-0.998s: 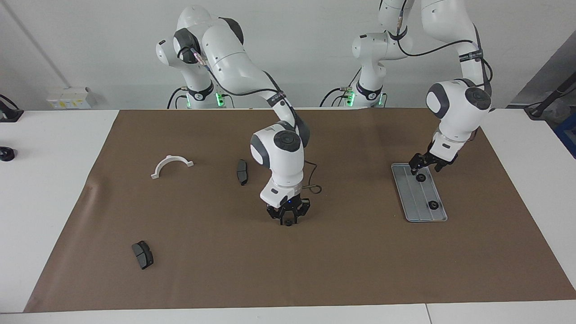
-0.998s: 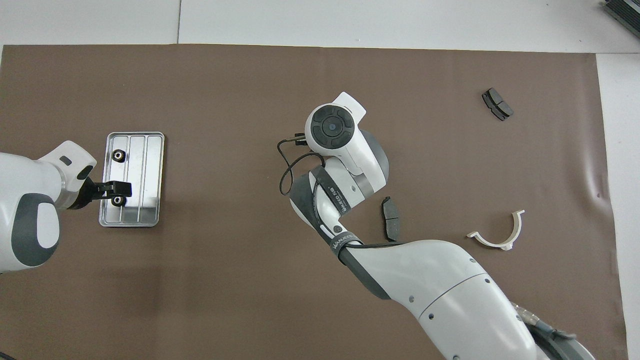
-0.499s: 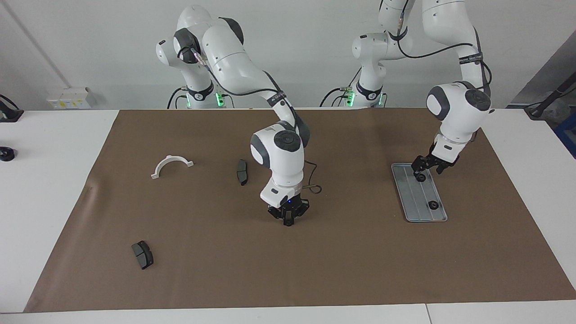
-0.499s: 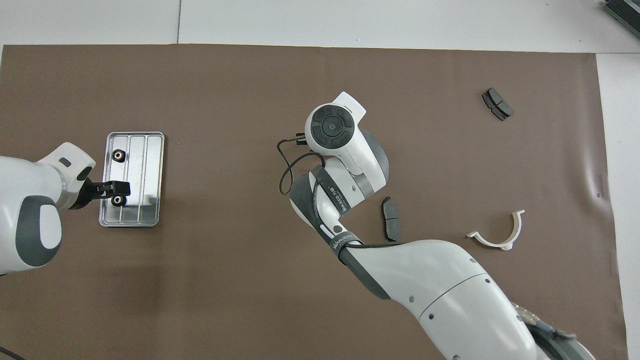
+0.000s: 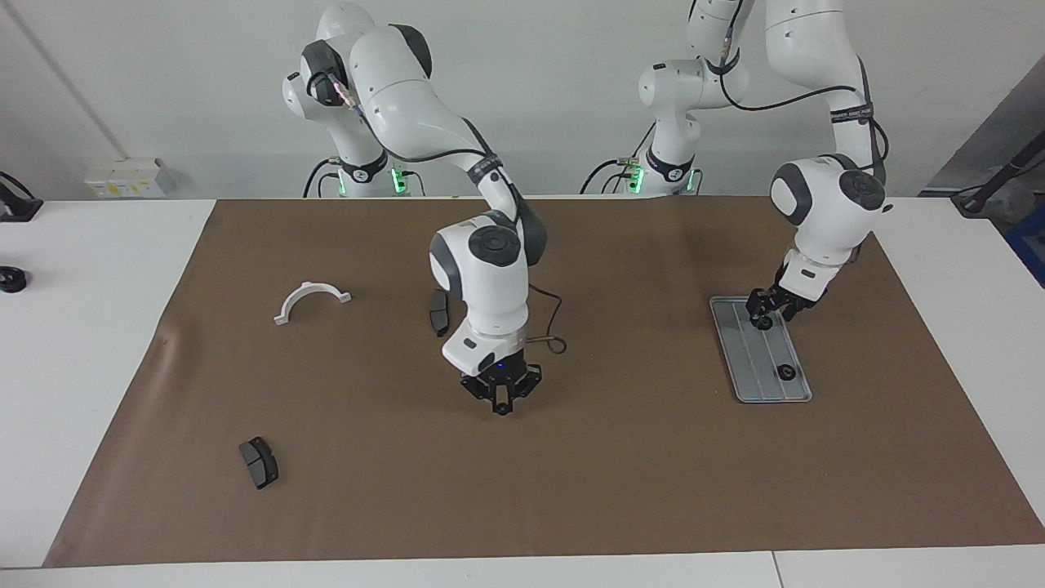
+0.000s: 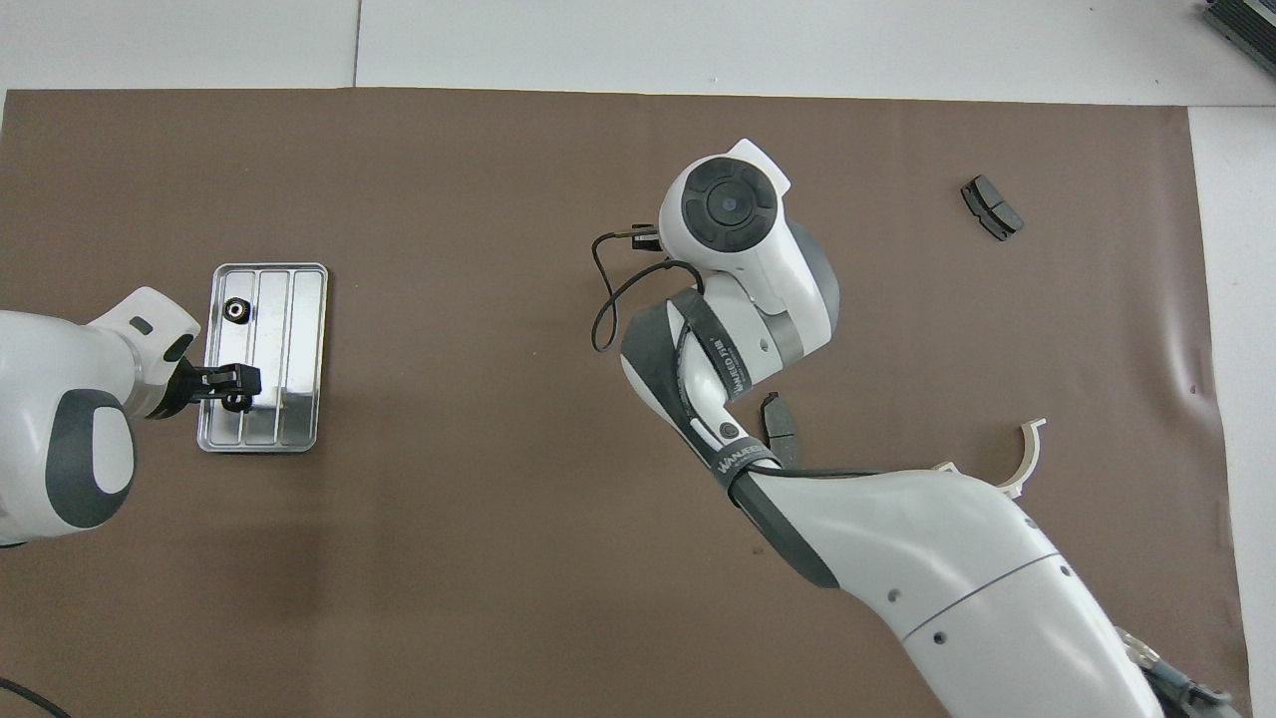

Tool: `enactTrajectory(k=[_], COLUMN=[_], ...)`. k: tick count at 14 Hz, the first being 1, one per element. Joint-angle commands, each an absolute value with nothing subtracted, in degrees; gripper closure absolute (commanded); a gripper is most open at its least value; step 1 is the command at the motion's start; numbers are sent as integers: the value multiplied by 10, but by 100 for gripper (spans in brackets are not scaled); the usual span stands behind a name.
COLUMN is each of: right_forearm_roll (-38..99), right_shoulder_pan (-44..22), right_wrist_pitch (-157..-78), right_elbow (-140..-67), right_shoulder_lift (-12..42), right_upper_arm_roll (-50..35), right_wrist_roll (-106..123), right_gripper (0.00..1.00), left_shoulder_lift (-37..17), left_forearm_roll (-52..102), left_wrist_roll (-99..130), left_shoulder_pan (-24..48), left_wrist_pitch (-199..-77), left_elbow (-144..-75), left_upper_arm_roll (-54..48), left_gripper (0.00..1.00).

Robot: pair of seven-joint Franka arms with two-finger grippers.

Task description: Place bearing gear from tray to pile

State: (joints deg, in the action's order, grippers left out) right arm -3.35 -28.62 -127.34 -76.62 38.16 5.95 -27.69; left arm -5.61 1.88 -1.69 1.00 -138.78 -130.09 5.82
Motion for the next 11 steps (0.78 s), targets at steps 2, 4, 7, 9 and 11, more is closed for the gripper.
enactTrajectory(k=[2, 4, 7, 9, 11], right_forearm_roll=[-31, -31, -15, 8, 12], right_shoulder_pan=[-213, -177, -135, -121, -113], right_wrist_pitch=[-1266, -1278, -1324, -1341, -1358], right_elbow=[-879, -920, -936, -937, -946], right_shoulder_lift=[277, 257, 266, 282, 296], right_upper_arm_roll=[50, 50, 50, 50, 50], right_wrist_roll=[-180, -133, -82, -62, -57], right_gripper=[100, 100, 100, 100, 100], left_shoulder_lift=[-65, -69, -76, -83, -84], left_forearm_roll=[9, 9, 9, 9, 9], left_wrist_roll=[-20, -20, -21, -21, -21], left_shoulder_pan=[2, 2, 1, -4, -5], left_wrist_pitch=[-1411, -1412, -1424, -1434, -1434], left_elbow=[-1310, -1310, -1310, -1310, -1310], left_upper_arm_roll=[53, 53, 53, 53, 53], left_gripper=[28, 29, 32, 32, 34])
